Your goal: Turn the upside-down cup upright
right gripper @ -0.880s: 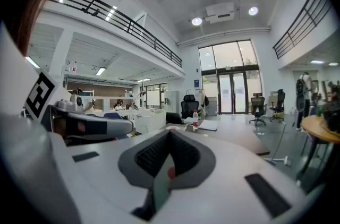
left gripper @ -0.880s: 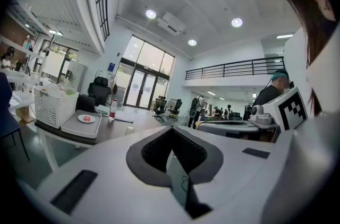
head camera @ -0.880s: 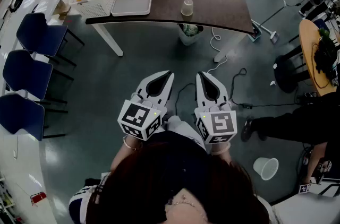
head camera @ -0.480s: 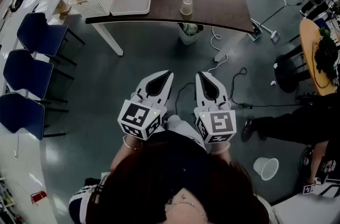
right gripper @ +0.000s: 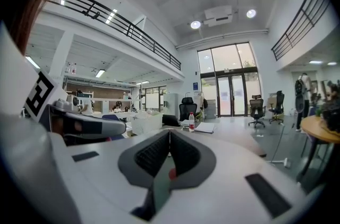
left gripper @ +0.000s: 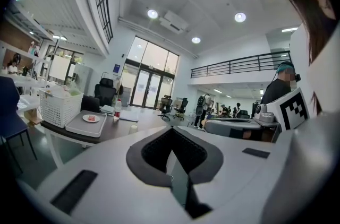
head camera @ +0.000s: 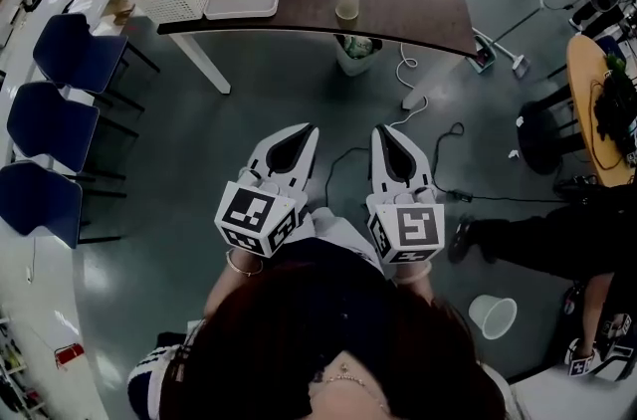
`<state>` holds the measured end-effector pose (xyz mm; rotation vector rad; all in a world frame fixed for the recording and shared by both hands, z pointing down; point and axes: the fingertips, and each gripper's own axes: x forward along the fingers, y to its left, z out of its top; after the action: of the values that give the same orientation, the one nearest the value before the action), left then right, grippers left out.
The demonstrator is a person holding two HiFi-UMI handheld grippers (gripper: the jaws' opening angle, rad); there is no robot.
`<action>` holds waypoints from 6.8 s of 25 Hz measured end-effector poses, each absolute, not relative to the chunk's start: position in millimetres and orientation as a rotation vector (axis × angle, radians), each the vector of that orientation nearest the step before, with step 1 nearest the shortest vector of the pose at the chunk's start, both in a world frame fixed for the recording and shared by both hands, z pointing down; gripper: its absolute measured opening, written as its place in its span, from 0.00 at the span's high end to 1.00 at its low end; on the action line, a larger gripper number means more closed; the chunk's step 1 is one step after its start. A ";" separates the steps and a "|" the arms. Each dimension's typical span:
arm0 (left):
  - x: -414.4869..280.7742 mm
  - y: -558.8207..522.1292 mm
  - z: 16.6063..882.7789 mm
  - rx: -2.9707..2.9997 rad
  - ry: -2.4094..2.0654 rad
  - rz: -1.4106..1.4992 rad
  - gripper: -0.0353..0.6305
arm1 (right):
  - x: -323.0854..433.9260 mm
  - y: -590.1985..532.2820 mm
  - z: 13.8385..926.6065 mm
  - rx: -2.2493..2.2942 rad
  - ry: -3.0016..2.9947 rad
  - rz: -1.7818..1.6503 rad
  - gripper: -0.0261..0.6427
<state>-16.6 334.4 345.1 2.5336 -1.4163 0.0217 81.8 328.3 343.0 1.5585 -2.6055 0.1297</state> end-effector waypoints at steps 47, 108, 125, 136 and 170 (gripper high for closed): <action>-63.7 35.2 371.6 2.554 -1.252 0.080 0.94 | 32.4 32.6 363.4 1.639 -2.484 0.148 0.94; -42.5 -152.5 448.0 2.411 -1.293 0.207 0.94 | 28.0 -171.2 558.8 1.298 -2.333 0.404 0.53; -55.2 -150.1 472.8 2.345 -1.289 0.262 0.94 | 22.9 -176.1 620.5 1.233 -2.210 0.479 0.47; -58.2 -148.7 474.1 2.340 -1.288 0.269 0.94 | 20.7 -177.7 629.7 1.192 -2.178 0.483 0.49; -60.1 -152.6 415.6 2.457 -1.291 0.107 0.94 | 39.3 -173.1 481.6 1.325 -2.307 0.334 0.49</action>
<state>-60.1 -152.6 415.6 2.4567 -1.2912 0.1072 39.3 -173.1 481.6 1.3251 -2.3072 0.3340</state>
